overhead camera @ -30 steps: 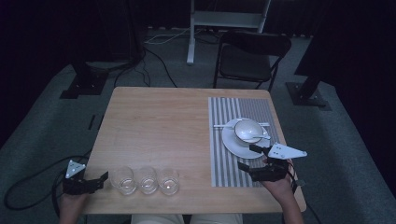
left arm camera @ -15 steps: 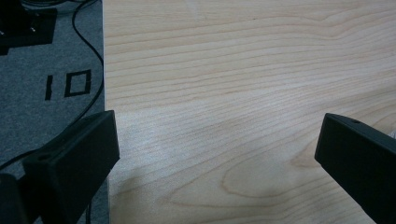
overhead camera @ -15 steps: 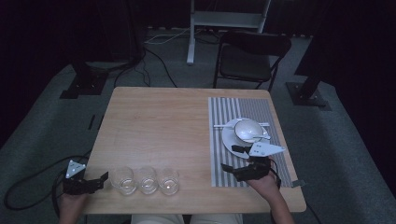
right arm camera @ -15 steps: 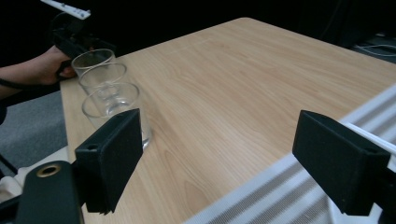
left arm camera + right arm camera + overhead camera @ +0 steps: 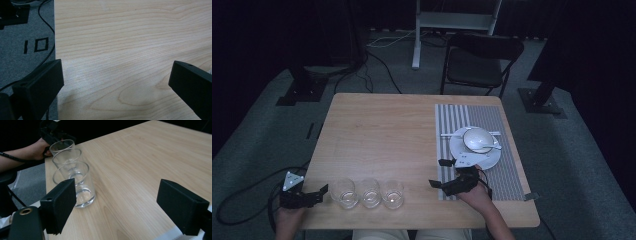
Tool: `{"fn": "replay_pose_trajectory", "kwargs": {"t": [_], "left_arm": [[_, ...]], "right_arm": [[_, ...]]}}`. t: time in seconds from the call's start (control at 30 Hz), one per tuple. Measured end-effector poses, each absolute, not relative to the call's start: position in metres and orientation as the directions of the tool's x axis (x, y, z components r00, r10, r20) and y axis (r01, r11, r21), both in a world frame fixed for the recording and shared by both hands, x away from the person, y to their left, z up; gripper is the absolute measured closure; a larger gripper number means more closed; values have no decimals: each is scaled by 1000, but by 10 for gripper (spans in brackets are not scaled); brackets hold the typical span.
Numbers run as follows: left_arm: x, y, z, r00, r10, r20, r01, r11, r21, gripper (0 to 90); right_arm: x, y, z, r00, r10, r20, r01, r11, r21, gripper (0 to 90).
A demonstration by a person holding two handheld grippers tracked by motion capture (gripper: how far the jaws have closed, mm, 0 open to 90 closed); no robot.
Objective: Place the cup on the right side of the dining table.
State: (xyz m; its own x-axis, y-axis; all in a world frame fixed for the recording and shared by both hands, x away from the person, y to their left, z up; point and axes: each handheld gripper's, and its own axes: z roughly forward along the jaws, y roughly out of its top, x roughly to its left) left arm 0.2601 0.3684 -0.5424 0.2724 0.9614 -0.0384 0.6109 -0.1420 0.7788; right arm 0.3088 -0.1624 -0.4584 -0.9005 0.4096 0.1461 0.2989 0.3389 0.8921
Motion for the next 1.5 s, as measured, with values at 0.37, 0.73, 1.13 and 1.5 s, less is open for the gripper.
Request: {"fn": "replay_pose_trajectory", "kwargs": {"t": [0.37,0.73,1.13,1.5], "left_arm": [[260,368,-542,277,960,-38,609,-145,779,2],[260,369,-542,284,958,-44,611,-145,778,2],[260,369,-542,293,955,-48,610,-148,778,2],[260,369,-543,297,953,-51,611,-149,778,2]], "right_arm": [[310,-124,-476,-929,329,171,302,401,865,152],[304,-83,-500,-948,239,212,305,476,825,142],[303,-51,-519,-952,203,227,301,515,803,120],[305,-33,-530,-950,209,232,309,523,794,119]]}}
